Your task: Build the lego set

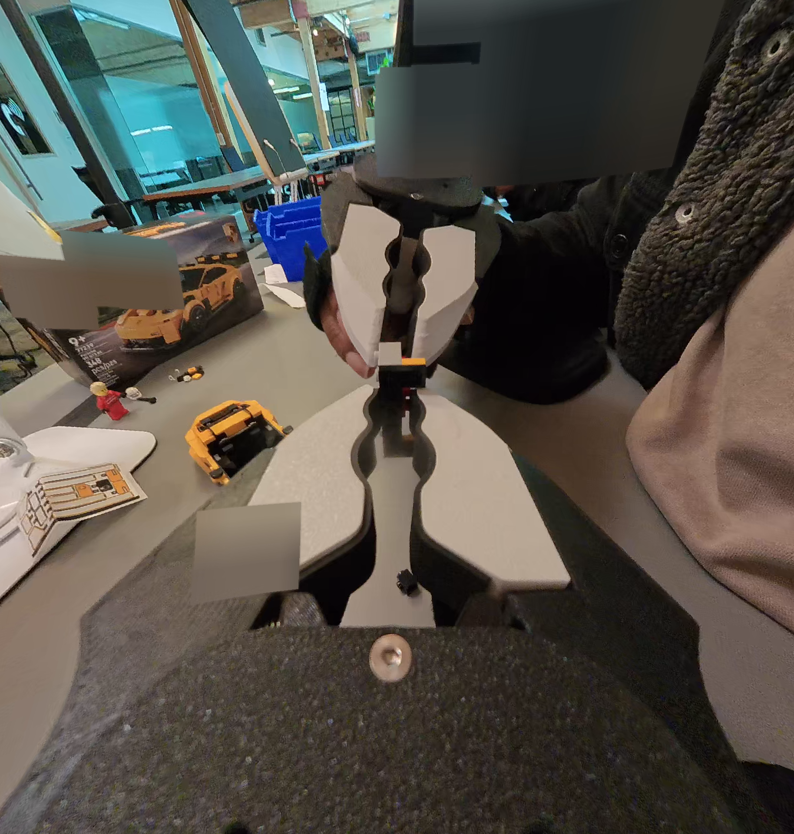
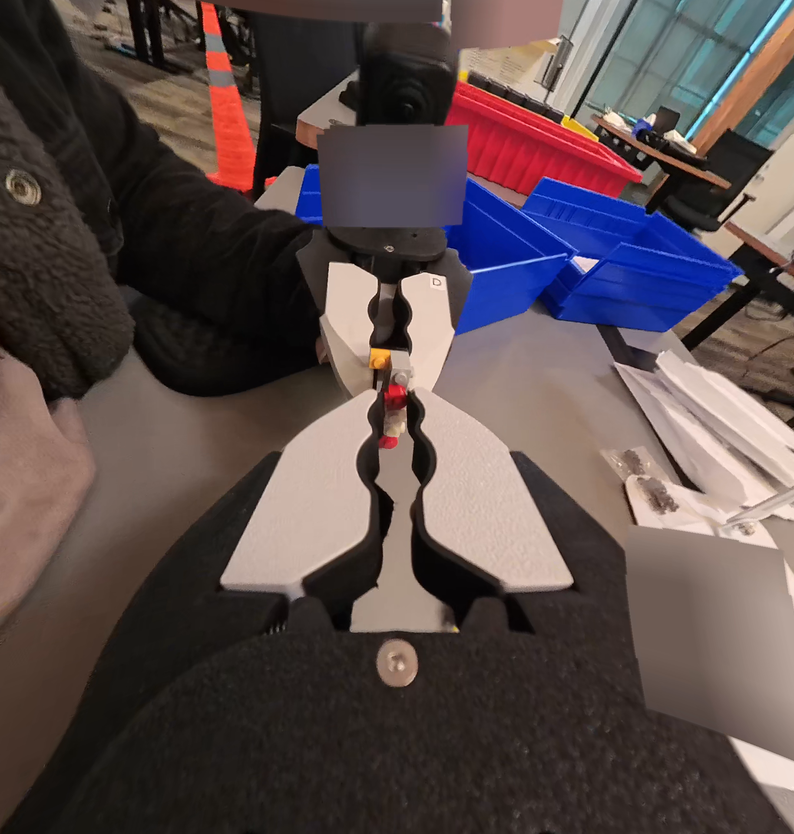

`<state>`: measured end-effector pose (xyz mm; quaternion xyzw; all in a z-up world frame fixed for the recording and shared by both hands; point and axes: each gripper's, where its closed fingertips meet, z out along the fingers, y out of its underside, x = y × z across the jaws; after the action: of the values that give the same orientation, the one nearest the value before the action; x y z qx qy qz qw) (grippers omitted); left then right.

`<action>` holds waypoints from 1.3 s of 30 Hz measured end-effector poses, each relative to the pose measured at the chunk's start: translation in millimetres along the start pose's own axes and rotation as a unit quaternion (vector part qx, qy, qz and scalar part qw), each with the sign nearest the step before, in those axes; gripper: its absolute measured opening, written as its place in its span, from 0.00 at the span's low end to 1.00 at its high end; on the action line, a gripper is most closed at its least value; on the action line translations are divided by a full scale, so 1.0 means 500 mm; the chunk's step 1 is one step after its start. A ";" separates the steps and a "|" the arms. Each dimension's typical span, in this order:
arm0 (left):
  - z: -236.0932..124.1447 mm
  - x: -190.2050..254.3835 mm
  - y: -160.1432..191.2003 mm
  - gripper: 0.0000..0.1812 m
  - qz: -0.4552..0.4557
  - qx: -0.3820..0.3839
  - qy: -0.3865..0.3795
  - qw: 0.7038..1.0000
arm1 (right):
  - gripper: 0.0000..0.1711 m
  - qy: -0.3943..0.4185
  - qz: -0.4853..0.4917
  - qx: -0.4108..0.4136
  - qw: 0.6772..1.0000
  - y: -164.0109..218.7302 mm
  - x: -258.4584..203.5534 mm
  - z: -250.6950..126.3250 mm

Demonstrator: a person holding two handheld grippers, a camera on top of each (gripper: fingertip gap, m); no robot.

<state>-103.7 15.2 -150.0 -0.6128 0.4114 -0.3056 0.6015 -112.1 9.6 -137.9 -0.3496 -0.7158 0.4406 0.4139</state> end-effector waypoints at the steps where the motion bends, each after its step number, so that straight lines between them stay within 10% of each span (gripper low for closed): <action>1: -0.003 -0.002 -0.004 0.06 0.002 0.007 -0.003 1.000 | 0.05 0.004 0.019 0.000 1.000 -0.005 0.003 0.002; 12: -0.025 0.004 -0.044 0.06 -0.004 0.082 0.015 0.997 | 0.05 0.029 0.150 -0.011 0.988 -0.049 0.004 0.012; 25: -0.114 -0.016 -0.141 0.07 -0.149 0.287 0.098 0.941 | 0.13 0.047 0.083 0.039 0.995 -0.087 0.003 0.004; 39: -0.148 -0.014 -0.164 0.07 -0.174 0.342 0.134 0.914 | 0.13 0.049 0.078 0.048 0.995 -0.089 0.001 0.010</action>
<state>-160.3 -19.6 -61.7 -0.3851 0.2453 -0.6069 0.6505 -123.0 -8.0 -97.9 -0.4051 -0.6430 0.4877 0.4296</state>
